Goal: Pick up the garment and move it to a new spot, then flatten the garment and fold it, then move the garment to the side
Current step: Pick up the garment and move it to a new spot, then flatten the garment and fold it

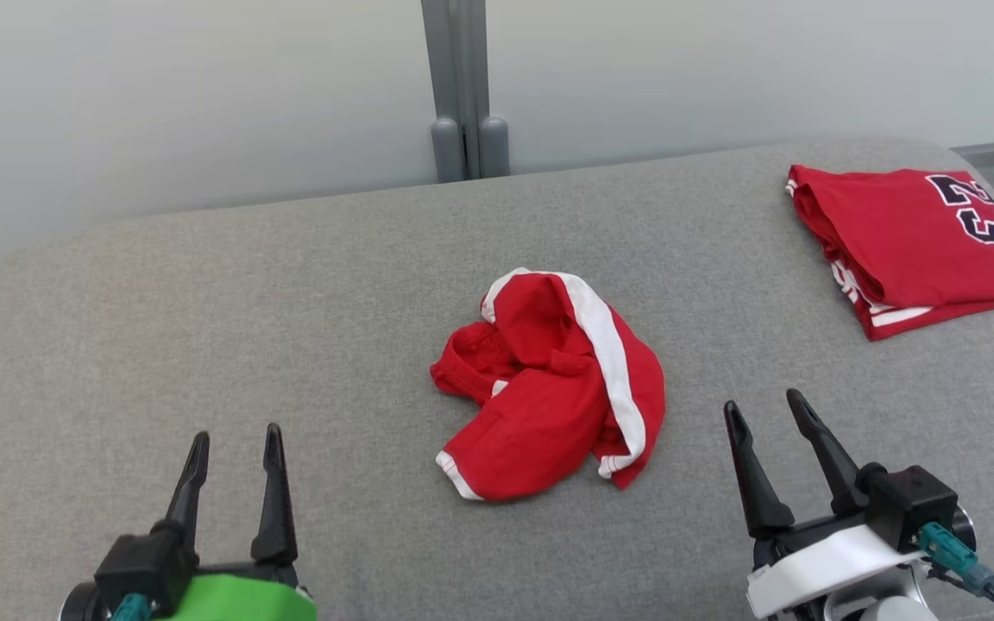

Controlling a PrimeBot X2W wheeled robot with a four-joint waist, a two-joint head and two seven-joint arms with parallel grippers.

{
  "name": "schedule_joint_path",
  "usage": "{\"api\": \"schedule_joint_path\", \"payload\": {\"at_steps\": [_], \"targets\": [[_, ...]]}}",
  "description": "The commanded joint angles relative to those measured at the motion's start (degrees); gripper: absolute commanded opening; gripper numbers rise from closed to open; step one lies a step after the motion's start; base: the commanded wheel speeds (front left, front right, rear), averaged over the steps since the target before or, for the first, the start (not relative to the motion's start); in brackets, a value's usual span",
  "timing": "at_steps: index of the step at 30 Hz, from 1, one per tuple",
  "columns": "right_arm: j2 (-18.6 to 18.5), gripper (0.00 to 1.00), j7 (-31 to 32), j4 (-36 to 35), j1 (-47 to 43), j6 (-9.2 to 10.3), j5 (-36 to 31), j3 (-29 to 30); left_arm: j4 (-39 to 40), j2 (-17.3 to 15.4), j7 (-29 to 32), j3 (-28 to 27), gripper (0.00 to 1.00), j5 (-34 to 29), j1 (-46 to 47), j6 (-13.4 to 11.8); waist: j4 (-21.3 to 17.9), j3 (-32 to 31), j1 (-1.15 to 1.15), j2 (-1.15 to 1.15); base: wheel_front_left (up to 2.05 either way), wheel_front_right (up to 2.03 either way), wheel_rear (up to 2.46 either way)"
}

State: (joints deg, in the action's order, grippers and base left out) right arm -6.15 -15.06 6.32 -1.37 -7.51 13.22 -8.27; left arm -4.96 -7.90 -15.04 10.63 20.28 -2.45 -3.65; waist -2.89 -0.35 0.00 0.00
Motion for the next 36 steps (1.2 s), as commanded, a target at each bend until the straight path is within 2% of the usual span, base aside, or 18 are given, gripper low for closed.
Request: {"api": "schedule_joint_path", "payload": {"at_steps": [1,3,9,17,28,36], "targets": [[-0.04,1.0,-0.13,0.16,-1.28,0.05,0.24,-0.24,0.6,0.66,-0.16,-1.11,1.0,-1.46,-2.2,0.69,1.47,-1.96,0.0,0.0,0.0,0.0,0.0],[0.03,1.0,-0.13,0.25,-2.36,0.05,0.33,-0.83,1.58,1.17,-0.16,-2.63,1.0,-4.74,-4.79,1.67,1.5,-2.71,0.0,0.0,0.0,0.0,0.0],[0.15,1.0,-0.13,0.54,-4.37,0.05,0.42,-2.67,2.75,3.69,-0.16,-5.56,1.0,-8.65,-9.87,4.02,1.15,-4.08,0.0,0.0,0.0,0.0,0.0],[0.33,1.0,-0.13,0.87,-4.81,0.05,0.73,-3.99,1.66,4.72,-0.17,-5.82,1.0,-12.29,-10.7,5.53,0.74,-4.95,0.0,0.0,0.0,0.0,0.0],[0.27,1.0,-0.13,0.66,-4.34,0.05,0.72,-3.92,1.11,4.99,-0.17,-6.15,1.0,-12.61,-10.28,5.88,0.35,-4.77,0.0,0.0,0.0,0.0,0.0],[0.21,1.0,-0.13,0.87,-4.33,0.05,0.72,-3.88,0.92,4.99,-0.17,-5.39,1.0,-12.05,-9.84,5.24,0.37,-4.65,0.0,0.0,0.0,0.0,0.0]]}}
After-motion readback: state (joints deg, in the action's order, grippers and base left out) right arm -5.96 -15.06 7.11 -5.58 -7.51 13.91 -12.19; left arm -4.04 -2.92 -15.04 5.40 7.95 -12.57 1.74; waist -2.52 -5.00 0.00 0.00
